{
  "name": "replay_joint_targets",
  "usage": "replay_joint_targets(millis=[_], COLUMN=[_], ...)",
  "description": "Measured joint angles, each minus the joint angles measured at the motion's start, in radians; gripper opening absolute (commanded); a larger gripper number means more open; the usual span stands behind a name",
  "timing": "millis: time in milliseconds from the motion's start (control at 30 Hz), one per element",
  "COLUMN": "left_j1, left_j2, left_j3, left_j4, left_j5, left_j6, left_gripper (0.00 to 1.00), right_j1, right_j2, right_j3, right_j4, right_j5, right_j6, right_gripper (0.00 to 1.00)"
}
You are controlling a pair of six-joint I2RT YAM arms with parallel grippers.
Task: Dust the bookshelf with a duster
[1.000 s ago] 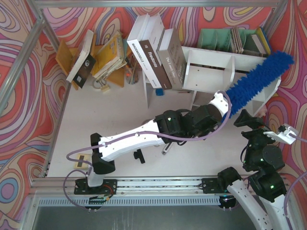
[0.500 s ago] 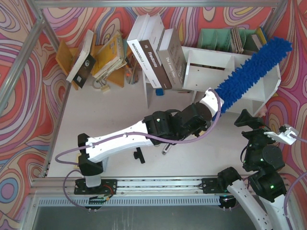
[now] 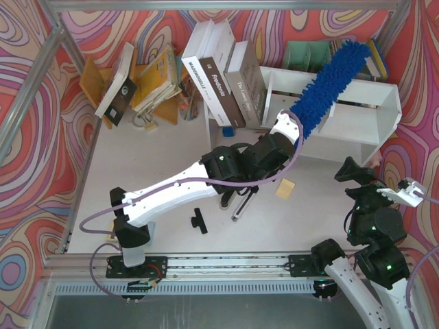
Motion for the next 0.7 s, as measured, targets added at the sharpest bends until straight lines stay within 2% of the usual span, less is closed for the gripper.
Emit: replay_joint_targets(millis=[367, 700], left_j1=[-0.004, -0.084], left_j2=[0.122, 0.131], left_j3=[0.145, 0.148], left_j4=[-0.038, -0.006], left_j5=[0.104, 0.122], left_j6=[-0.019, 0.04], left_gripper=[0.0, 0.0], right_j1=[0.0, 0.0], right_j2=[0.0, 0.008], right_j3=[0.0, 0.0], right_j4=[0.0, -0.001], right_j5=[0.0, 0.0], right_j6=[0.0, 0.0], right_gripper=[0.99, 0.99])
